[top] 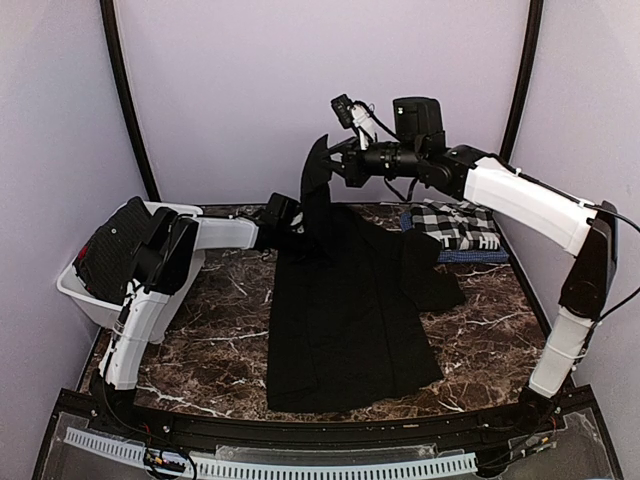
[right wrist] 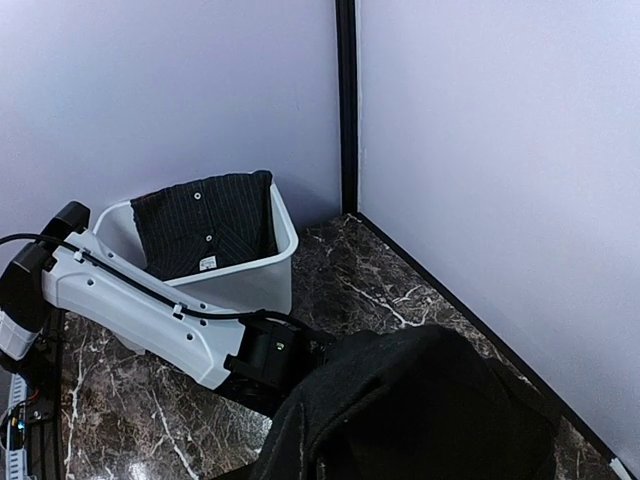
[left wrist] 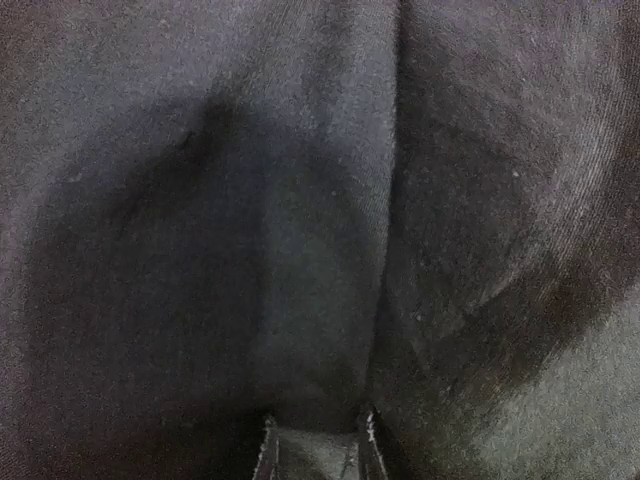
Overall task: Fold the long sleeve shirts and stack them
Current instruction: Place the sleeve of the 1/3-folded shirt.
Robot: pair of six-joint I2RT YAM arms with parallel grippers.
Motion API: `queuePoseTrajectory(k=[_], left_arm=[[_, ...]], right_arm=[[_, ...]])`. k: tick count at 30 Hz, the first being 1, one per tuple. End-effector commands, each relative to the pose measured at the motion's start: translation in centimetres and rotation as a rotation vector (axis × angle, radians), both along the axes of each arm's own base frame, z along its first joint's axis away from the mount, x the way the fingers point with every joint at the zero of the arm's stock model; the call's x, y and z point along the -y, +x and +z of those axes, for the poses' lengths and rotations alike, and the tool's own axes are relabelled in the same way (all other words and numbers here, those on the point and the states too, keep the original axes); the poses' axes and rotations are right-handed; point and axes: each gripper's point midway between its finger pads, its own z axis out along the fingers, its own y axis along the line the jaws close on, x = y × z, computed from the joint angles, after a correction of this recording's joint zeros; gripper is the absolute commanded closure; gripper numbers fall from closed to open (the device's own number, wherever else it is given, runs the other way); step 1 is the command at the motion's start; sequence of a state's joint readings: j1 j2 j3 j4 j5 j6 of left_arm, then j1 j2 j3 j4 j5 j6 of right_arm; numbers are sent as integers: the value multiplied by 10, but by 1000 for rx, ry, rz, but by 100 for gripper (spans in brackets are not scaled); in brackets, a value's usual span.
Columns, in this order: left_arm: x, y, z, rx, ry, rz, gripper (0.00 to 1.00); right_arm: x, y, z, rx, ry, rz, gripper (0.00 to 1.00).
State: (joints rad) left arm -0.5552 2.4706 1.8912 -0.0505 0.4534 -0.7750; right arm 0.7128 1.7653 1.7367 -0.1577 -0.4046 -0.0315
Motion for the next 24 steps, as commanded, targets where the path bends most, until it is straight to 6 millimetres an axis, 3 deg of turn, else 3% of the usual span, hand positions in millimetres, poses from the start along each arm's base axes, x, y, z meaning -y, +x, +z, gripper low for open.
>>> queuePoseTrajectory(k=[1, 5, 9, 12, 16, 20, 24], left_arm=[[10, 1, 19, 10, -82, -23, 73], [8, -4, 39, 35, -116, -27, 72], [-10, -4, 74, 81, -128, 6, 69], [-33, -5, 74, 57, -109, 45, 68], [-54, -11, 79, 43, -96, 65, 65], [-71, -16, 85, 41, -79, 86, 64], [-103, -19, 84, 26, -17, 160, 65]], right_arm=[[-11, -4, 6, -27, 50, 21, 100], [-9, -4, -11, -71, 23, 10, 100], [-10, -13, -32, -123, -21, 50, 100], [-11, -21, -52, -186, -63, 83, 100], [-16, -39, -94, -316, -154, 142, 100], [-26, -71, -141, -446, -248, 212, 100], [-41, -104, -186, -527, -344, 255, 100]])
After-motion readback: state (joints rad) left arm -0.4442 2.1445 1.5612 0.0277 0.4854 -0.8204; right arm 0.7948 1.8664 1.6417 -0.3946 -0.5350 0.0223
